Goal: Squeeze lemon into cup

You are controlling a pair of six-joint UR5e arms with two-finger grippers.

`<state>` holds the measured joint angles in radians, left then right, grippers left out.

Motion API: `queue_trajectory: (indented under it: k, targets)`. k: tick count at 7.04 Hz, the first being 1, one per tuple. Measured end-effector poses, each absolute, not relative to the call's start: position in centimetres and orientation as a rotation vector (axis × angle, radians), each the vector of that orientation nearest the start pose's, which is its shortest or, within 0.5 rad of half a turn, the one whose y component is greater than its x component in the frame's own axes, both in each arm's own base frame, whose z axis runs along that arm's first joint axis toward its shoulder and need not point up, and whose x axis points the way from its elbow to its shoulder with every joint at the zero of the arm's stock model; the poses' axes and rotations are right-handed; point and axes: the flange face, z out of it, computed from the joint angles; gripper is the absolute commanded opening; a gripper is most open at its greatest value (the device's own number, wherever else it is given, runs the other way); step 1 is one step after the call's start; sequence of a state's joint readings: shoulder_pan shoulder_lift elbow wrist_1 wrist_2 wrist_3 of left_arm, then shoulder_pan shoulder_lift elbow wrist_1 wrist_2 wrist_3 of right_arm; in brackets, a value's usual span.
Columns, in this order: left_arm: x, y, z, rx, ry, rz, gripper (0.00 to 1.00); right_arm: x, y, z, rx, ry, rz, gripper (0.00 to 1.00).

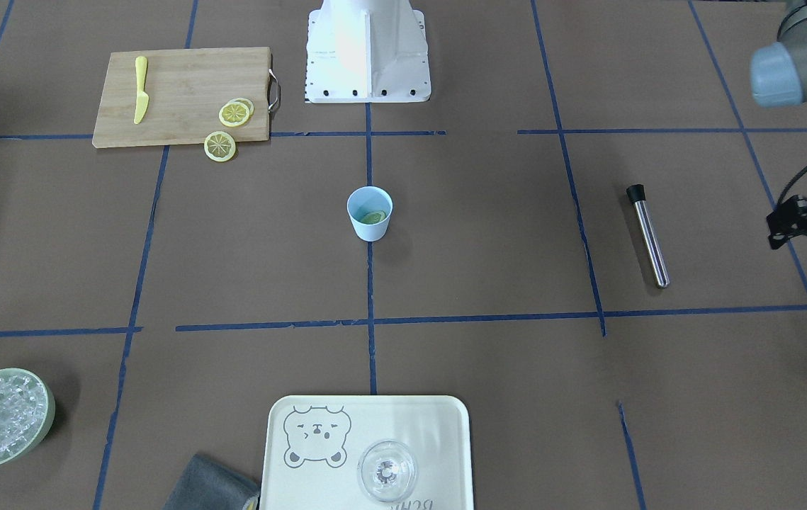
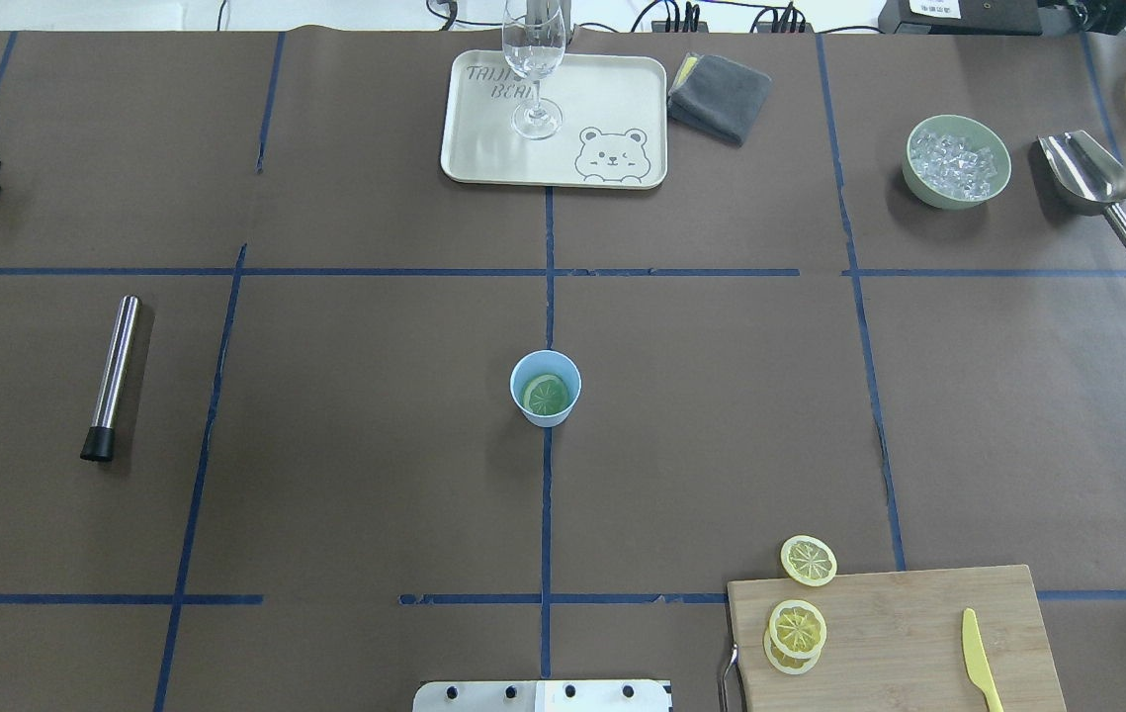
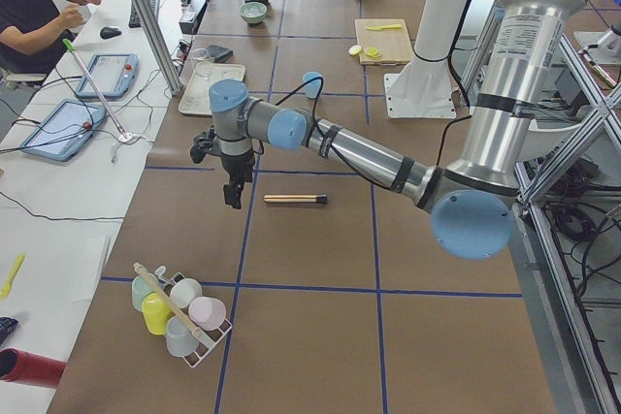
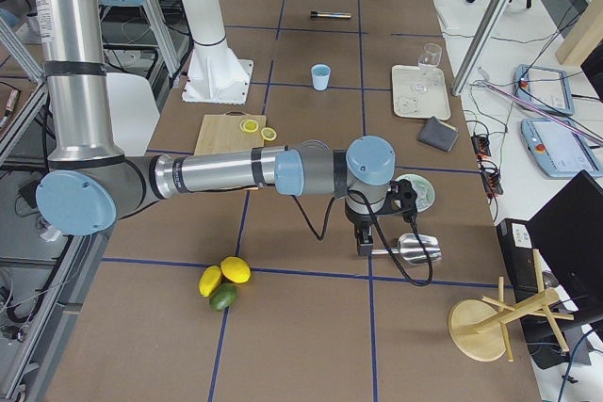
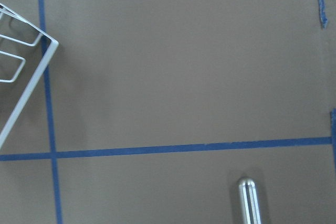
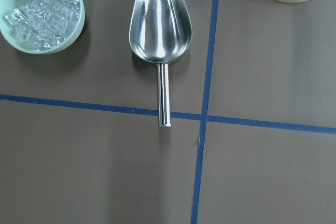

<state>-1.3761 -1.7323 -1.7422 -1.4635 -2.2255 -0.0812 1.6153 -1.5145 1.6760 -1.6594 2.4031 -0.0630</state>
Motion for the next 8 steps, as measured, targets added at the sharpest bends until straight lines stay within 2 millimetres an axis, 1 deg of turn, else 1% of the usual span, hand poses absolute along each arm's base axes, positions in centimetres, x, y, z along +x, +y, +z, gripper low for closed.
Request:
queue_trajectory:
  k: [1, 2, 3, 4, 5, 6, 8]
  targets:
    - [-0.6, -53.7, 54.2, 0.133, 0.677, 0.218, 1.00, 8.2, -50.9, 58.9, 0.102, -0.828, -0.043, 1.00]
    - [-3.9, -51.6, 56.9, 0.132, 0.674, 0.221, 1.00, 8.2, -50.4, 59.6, 0.084, -0.826, -0.028, 1.00]
    - [-6.2, -49.7, 59.0, 0.122, 0.674, 0.202, 1.00, 8.2, -49.7, 60.5, 0.060, -0.825, -0.002, 1.00]
    - [-7.4, -48.6, 60.4, 0.111, 0.675, 0.182, 1.00, 8.1, -49.1, 61.5, 0.039, -0.825, 0.014, 1.00]
    - [-7.9, -48.2, 61.4, 0.098, 0.677, 0.170, 1.00, 8.1, -48.8, 62.2, 0.026, -0.826, 0.021, 1.00]
    - [-8.1, -48.0, 61.9, 0.091, 0.678, 0.164, 1.00, 8.1, -48.6, 62.5, 0.020, -0.826, 0.023, 1.00]
    - [-8.1, -48.0, 62.0, 0.089, 0.679, 0.162, 1.00, 8.1, -48.7, 62.5, 0.019, -0.827, 0.023, 1.00]
